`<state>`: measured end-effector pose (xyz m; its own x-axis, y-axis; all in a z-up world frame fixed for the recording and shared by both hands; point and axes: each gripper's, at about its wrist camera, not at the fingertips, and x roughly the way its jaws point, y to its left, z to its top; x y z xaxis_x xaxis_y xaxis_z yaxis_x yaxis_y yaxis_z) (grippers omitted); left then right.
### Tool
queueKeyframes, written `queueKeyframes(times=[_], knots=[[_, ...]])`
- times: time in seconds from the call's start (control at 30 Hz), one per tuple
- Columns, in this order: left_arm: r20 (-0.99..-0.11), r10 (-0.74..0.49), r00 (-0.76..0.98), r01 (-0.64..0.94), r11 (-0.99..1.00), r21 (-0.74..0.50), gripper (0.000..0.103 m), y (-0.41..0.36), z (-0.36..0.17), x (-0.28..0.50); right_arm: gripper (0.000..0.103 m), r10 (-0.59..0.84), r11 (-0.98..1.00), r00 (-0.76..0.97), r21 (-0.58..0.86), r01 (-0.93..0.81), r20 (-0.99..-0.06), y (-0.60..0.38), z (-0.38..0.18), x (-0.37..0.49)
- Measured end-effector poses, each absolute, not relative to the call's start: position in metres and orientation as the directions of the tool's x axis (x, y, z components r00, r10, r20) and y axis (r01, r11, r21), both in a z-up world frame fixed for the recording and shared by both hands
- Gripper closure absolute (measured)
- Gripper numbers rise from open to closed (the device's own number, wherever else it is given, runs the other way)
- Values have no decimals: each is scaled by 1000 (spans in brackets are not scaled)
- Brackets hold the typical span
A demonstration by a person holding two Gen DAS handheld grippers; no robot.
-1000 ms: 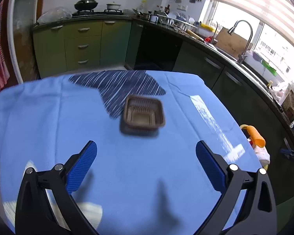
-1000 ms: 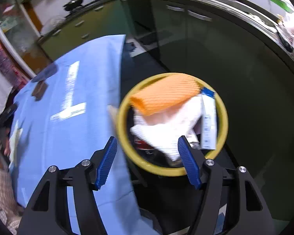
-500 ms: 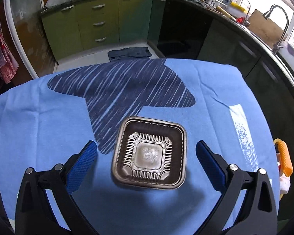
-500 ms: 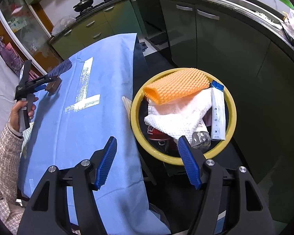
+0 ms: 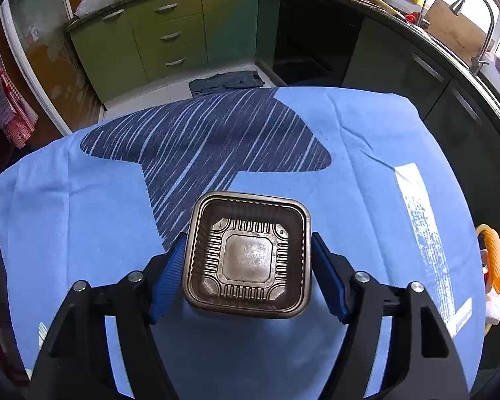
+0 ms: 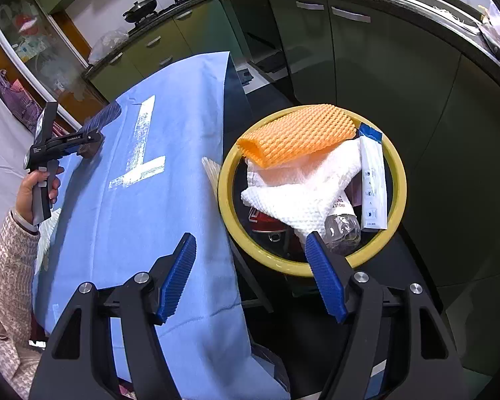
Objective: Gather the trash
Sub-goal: 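Carry the brown tray over the yellow bin and open the left gripper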
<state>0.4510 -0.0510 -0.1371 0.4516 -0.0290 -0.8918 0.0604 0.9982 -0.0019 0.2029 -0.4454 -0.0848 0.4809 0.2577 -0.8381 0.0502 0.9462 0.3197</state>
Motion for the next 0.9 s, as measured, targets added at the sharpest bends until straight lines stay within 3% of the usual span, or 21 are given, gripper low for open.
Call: queueKeyframes(times=[0.2, 0.37, 0.63, 0.9], knots=[[-876, -77, 476, 101, 994, -33, 35, -55, -114, 437, 35, 255, 944, 499, 324, 56, -828, -450, -80, 195], [-856, -180, 485, 230, 970, -74, 35, -92, -81, 408, 35, 246, 940, 520, 333, 78, -818, -460, -76, 183], [-833, -461, 307, 523, 813, -256, 35, -241, -57, 362, 35, 247, 920, 535, 370, 133, -808, -490, -86, 158], [-832, -533, 155, 683, 666, -300, 35, -387, -85, 329, 35, 252, 893, 544, 409, 188, -800, -524, -98, 128]])
